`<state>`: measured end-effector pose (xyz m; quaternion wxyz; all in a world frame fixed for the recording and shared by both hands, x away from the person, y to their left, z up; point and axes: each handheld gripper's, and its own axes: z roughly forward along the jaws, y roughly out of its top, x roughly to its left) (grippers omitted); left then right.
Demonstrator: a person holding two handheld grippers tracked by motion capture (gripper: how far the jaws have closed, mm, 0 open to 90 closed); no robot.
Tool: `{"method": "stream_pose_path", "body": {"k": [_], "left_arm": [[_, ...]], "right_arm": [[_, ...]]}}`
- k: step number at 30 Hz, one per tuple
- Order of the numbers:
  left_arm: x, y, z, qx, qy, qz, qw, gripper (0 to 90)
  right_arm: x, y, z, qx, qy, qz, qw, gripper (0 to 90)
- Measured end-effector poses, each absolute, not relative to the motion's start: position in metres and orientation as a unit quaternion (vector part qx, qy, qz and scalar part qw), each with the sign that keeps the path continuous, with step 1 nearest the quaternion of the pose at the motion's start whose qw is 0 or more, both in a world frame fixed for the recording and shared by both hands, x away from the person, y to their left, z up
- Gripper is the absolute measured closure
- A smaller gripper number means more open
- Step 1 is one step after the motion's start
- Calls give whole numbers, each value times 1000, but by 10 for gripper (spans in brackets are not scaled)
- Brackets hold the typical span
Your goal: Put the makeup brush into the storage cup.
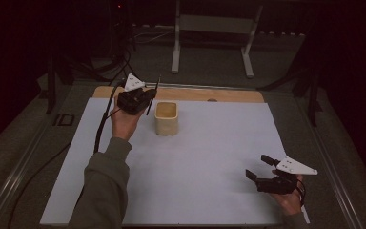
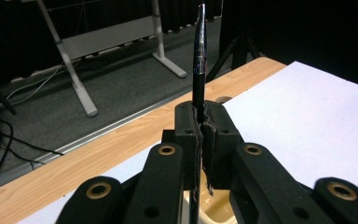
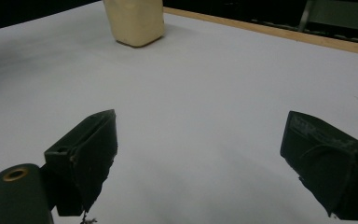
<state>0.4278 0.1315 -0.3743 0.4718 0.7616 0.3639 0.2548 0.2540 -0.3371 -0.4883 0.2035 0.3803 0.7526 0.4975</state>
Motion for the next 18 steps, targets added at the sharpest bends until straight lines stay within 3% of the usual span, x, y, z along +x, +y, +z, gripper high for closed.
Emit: {"method": "stream_pose_path", "body": {"k": [18], "left_arm": [[433, 116, -375, 761, 357, 254, 479, 862]], "right_arm": [[254, -338, -488, 379, 753, 499, 203, 108]]}}
